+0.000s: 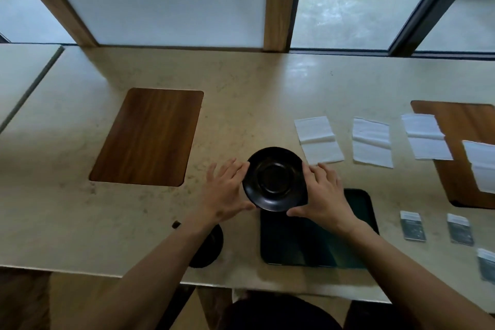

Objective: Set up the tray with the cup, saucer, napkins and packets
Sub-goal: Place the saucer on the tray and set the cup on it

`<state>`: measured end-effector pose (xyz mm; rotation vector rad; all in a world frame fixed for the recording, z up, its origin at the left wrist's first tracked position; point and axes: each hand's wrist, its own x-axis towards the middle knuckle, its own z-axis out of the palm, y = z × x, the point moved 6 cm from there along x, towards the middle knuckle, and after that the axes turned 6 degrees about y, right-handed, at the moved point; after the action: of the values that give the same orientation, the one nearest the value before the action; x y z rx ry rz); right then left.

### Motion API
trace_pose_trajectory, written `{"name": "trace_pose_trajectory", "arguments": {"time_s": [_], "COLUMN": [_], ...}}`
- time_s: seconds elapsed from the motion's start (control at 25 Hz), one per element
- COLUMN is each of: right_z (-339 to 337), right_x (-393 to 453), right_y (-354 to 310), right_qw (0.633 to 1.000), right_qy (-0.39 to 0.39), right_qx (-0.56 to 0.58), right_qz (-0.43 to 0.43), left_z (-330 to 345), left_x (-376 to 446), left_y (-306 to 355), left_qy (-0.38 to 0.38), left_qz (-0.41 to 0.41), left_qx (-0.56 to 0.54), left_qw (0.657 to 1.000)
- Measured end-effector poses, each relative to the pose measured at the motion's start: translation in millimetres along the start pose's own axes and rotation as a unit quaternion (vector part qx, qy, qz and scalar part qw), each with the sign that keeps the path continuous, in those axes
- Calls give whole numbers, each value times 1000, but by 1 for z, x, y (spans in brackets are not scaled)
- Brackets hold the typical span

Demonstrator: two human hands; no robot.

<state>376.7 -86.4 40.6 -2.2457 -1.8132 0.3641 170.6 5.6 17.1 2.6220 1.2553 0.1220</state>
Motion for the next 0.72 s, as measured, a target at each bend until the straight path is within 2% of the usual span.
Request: {"name": "trace_pose_trajectory", "arguments": {"time_s": [0.28,0.44,0.72], "right_z": [7,25,41], "right_x": [-52,-71,-84], "right_y": [38,46,48], "right_qw": [997,995,994], "right_qy": [-38,-70,-80], "right_qx": [-63,-74,-73], "right_qz": [17,15,8], "left_z": [27,45,56], "left_x": [-30,-52,-67], "left_y": [52,60,63], "left_qy": [-23,-39,-48], "left_qz": [-12,-26,-37], "left_qx": [-11,-18,15], "left_qw": [1000,999,998]}}
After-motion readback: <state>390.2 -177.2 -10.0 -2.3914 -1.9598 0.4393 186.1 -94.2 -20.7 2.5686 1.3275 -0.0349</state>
